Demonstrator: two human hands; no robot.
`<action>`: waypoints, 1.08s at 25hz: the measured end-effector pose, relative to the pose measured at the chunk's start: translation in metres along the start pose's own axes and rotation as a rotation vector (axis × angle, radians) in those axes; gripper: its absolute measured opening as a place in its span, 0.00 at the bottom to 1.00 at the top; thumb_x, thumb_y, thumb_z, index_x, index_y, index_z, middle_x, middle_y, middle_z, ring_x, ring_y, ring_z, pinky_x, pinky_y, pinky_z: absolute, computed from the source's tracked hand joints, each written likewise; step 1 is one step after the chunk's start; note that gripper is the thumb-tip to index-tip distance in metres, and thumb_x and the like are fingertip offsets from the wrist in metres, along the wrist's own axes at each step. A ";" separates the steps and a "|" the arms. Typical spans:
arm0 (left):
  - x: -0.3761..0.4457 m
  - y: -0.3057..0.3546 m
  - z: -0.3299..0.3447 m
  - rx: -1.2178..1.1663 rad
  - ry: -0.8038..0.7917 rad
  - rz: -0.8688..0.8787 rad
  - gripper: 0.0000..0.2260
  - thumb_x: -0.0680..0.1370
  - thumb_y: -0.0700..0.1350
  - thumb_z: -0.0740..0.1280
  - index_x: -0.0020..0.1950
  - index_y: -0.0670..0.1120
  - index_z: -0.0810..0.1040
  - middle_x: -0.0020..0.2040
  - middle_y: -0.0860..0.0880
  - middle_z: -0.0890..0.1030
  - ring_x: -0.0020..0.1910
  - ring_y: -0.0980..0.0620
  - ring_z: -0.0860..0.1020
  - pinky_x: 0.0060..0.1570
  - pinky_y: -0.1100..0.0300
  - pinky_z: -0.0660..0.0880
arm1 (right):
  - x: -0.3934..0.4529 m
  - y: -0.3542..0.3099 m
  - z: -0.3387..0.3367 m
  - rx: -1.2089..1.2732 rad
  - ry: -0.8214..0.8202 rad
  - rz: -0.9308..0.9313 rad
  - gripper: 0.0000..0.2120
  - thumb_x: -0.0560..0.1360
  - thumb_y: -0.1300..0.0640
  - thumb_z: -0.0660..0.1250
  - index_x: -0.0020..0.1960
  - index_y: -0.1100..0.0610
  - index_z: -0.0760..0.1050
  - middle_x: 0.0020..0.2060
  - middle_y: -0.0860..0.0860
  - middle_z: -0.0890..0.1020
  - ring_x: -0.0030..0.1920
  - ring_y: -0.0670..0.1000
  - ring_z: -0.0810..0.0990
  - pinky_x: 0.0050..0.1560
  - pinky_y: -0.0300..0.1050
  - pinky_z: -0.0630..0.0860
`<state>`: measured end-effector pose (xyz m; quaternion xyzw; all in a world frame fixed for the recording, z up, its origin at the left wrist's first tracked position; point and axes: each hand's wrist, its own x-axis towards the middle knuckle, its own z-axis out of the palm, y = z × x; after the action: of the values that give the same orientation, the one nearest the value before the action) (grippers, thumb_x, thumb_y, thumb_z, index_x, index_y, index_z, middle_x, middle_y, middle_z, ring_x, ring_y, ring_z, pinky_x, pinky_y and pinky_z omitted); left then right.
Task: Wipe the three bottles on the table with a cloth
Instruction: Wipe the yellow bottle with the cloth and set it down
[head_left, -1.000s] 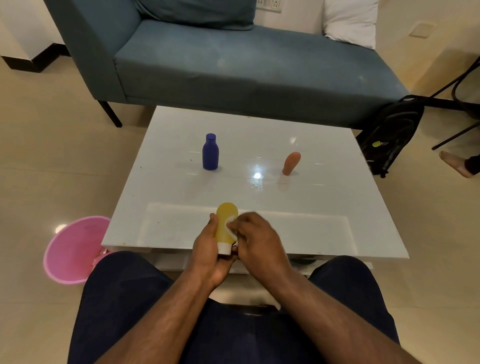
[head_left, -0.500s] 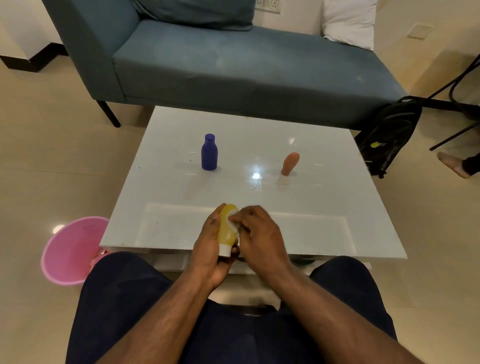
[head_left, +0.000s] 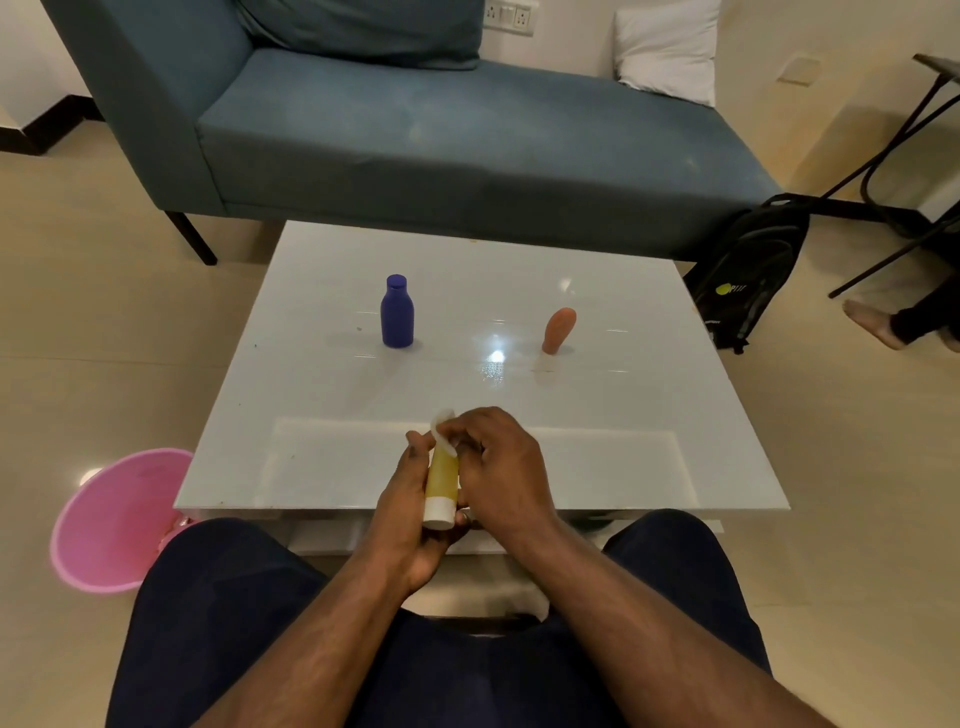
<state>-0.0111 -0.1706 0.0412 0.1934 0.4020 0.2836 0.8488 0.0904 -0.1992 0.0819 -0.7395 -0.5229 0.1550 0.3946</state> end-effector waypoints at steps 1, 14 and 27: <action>-0.001 0.000 0.001 0.000 -0.019 -0.020 0.23 0.79 0.63 0.62 0.64 0.48 0.78 0.42 0.46 0.84 0.36 0.51 0.82 0.31 0.58 0.77 | 0.006 0.003 -0.001 -0.002 0.014 0.006 0.10 0.75 0.65 0.65 0.51 0.55 0.81 0.47 0.47 0.81 0.48 0.42 0.77 0.51 0.35 0.74; -0.003 0.008 0.001 -0.102 0.029 -0.110 0.24 0.81 0.61 0.62 0.64 0.43 0.79 0.47 0.43 0.84 0.40 0.49 0.79 0.34 0.59 0.75 | 0.010 0.015 -0.001 -0.187 -0.056 -0.025 0.12 0.74 0.62 0.62 0.54 0.57 0.81 0.48 0.52 0.80 0.49 0.51 0.77 0.52 0.50 0.76; 0.001 0.005 -0.006 -0.041 0.022 -0.065 0.24 0.79 0.62 0.64 0.65 0.45 0.80 0.56 0.41 0.85 0.53 0.43 0.84 0.49 0.48 0.79 | -0.014 -0.002 0.006 -0.267 -0.137 -0.213 0.14 0.74 0.63 0.64 0.58 0.57 0.78 0.51 0.53 0.79 0.52 0.52 0.75 0.52 0.47 0.75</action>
<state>-0.0172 -0.1657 0.0400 0.1597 0.4114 0.2661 0.8570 0.0789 -0.2090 0.0770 -0.7133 -0.6400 0.0914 0.2706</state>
